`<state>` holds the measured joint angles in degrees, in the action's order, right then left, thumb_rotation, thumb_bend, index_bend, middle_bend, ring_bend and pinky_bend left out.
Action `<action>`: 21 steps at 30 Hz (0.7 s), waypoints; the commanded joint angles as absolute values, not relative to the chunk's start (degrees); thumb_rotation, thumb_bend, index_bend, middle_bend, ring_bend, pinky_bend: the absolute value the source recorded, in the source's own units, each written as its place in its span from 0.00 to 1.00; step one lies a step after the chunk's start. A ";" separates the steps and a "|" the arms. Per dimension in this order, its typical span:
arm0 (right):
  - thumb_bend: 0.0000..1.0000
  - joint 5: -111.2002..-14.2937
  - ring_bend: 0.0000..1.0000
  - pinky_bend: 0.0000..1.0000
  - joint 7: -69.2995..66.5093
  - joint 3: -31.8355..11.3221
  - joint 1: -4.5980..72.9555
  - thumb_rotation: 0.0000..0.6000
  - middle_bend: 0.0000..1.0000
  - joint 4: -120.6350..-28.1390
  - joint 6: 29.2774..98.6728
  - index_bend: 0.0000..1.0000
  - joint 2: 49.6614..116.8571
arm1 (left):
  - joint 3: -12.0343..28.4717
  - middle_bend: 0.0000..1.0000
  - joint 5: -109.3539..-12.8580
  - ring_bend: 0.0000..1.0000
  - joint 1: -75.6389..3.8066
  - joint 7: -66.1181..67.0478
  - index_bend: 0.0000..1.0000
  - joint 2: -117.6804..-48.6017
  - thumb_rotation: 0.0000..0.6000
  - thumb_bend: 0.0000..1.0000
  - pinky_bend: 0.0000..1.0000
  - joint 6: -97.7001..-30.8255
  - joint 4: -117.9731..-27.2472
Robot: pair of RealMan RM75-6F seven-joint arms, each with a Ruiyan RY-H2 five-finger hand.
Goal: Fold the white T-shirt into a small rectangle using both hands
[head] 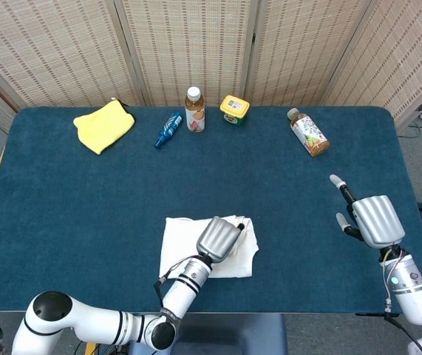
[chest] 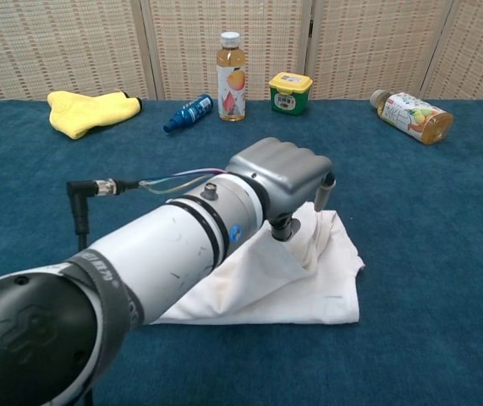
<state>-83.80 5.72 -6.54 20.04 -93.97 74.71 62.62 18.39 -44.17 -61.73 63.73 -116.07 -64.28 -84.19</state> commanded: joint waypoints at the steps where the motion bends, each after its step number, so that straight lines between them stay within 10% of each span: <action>1: 0.41 -83.79 0.96 1.00 5.58 -6.63 20.04 1.00 0.92 -93.83 74.69 0.06 62.68 | 18.69 0.83 -44.19 0.76 -62.24 63.04 0.34 -116.81 1.00 0.44 0.84 -64.76 -83.72; 21: 0.41 -84.81 0.96 1.00 4.45 -6.84 19.66 1.00 0.92 -93.79 75.40 0.06 62.52 | 14.48 0.81 -51.96 0.75 -58.01 58.07 0.21 -110.98 1.00 0.17 0.85 -71.14 -92.88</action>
